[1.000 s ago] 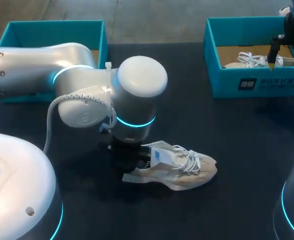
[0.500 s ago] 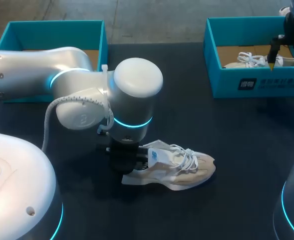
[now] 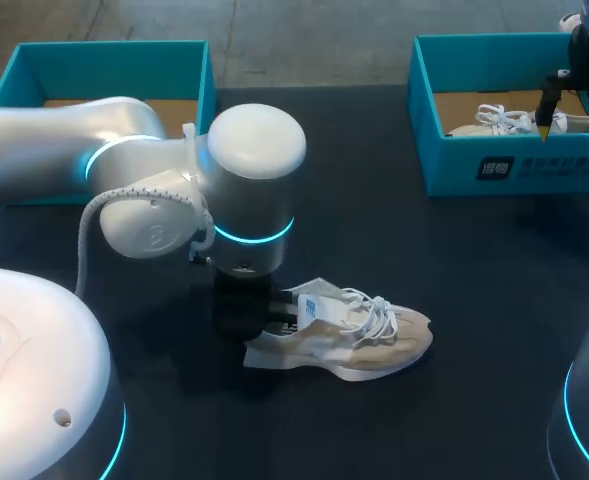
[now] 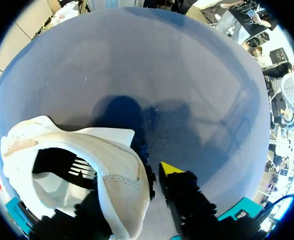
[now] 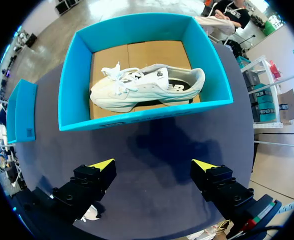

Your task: Take the shoe out of the shoebox, open the shoe tongue, remove and reinsert the insole, then place the shoe into the shoebox

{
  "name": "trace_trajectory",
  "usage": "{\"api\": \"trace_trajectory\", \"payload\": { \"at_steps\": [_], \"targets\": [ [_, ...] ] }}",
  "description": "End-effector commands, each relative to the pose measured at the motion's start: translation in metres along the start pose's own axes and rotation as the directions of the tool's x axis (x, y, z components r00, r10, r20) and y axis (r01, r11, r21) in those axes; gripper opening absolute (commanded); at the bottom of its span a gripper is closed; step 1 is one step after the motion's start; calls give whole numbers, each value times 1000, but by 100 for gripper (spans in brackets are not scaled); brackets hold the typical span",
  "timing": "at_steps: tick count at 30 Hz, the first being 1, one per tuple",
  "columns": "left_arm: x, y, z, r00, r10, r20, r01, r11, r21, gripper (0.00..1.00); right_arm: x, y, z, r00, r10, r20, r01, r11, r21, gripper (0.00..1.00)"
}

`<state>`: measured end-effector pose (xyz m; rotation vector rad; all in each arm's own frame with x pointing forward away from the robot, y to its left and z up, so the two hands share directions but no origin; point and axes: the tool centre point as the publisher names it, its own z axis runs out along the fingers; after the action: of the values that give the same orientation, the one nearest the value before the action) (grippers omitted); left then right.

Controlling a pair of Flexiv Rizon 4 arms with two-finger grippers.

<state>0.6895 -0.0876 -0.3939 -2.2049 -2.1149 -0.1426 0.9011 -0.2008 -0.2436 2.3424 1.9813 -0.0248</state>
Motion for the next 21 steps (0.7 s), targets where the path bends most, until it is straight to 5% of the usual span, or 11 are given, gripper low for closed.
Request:
{"api": "trace_trajectory", "payload": {
  "at_steps": [1,6,21],
  "targets": [
    [9,-5,-9,999,11,44,-11,1000,-11,52,0,-1,0,1000,0,0,0,1000,-2,100],
    [7,-7,-19,997,12,72,-11,1000,-16,100,0,-1,0,1000,0,0,0,1000,-2,100],
    [16,-24,-92,961,-30,274,29,1000,6,100,0,-1,0,1000,0,0,0,1000,-2,100]
  ]
}}
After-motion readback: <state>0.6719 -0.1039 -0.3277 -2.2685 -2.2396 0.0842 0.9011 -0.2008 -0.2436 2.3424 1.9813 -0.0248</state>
